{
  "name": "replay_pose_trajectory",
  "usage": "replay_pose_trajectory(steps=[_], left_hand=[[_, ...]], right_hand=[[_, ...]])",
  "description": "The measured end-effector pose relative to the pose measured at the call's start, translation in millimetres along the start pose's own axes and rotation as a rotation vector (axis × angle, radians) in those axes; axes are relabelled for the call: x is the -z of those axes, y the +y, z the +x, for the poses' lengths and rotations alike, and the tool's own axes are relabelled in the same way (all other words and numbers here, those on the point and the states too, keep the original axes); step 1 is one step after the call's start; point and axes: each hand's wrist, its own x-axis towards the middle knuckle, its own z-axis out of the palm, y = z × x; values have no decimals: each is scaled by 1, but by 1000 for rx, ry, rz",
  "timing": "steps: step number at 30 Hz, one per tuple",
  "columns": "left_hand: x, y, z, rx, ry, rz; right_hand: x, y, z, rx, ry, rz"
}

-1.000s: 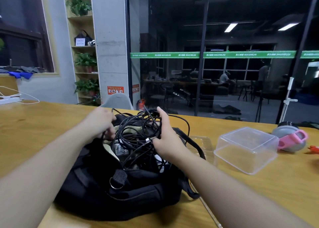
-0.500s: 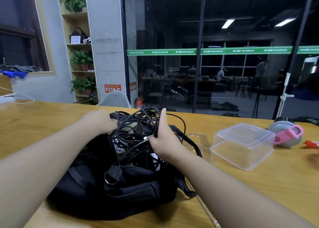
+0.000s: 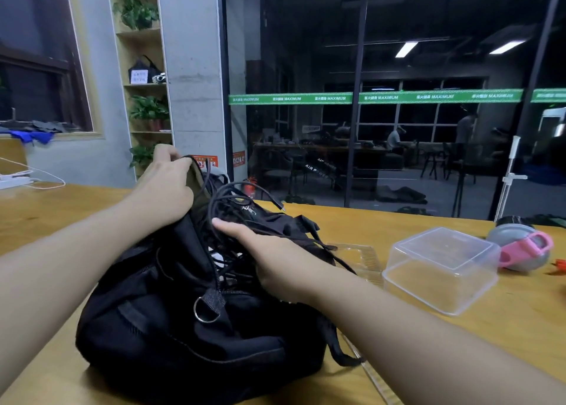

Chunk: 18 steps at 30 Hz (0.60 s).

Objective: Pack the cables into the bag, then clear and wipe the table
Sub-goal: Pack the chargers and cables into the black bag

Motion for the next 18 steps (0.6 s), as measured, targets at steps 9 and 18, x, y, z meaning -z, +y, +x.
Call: replay_pose_trajectory(steps=[9, 18], left_hand=[[15, 12, -9, -153, 136, -196], [14, 22, -12, -204, -30, -166]], right_hand=[[-38, 15, 69, -11, -90, -62], [-43, 2, 82, -14, -167, -68]])
